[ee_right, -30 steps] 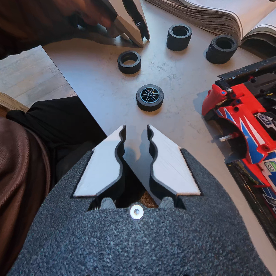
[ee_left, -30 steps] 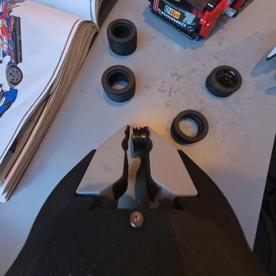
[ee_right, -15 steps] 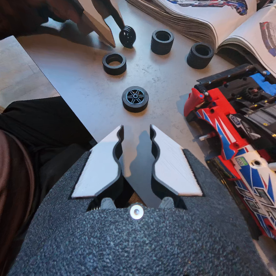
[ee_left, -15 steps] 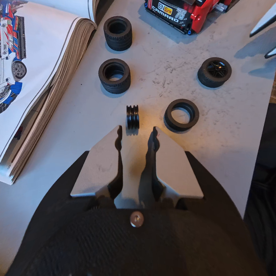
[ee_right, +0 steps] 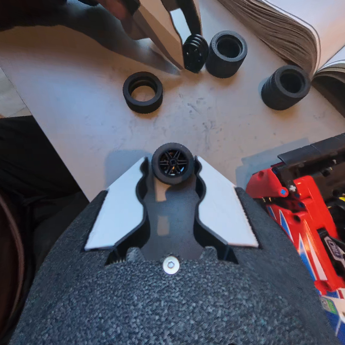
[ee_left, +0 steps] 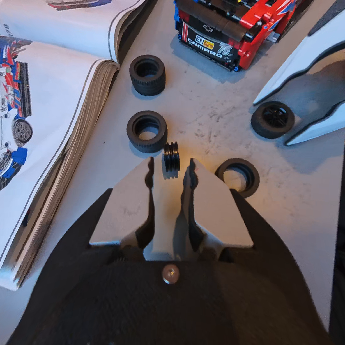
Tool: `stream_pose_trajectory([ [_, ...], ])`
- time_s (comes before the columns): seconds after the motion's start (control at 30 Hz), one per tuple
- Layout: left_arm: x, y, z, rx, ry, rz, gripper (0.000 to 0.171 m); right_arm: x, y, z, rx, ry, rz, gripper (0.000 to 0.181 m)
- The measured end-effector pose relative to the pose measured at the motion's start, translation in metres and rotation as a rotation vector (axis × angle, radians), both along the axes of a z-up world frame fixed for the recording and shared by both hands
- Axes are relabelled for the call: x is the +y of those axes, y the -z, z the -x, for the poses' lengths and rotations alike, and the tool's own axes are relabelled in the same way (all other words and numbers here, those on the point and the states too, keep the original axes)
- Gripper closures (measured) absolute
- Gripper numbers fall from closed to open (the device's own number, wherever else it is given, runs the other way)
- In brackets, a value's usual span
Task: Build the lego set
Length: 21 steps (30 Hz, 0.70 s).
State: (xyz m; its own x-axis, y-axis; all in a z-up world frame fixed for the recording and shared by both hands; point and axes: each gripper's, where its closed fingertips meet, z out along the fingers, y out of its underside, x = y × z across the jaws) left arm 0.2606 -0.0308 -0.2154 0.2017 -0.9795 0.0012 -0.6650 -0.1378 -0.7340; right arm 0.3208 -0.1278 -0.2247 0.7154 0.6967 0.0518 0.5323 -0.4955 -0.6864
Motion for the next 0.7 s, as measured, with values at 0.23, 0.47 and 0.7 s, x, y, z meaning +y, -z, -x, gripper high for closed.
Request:
stream_pose_trajectory([
  [0.23, 0.001, 0.006, 0.002, 0.008, -0.022, 0.029, 0.160, 0.010, -0.002, -0.019, -0.074, 0.070, -0.055, 0.137],
  [0.47, -0.061, -0.052, 0.001, -0.387, 0.078, 0.455, 0.160, 0.002, -0.019, -0.020, -0.051, 0.060, -0.114, 0.132],
  [0.7, -0.078, -0.068, 0.007, -0.456, 0.172, 0.140, 0.160, -0.021, -0.064, 0.016, 0.288, -0.062, -0.079, 0.136],
])
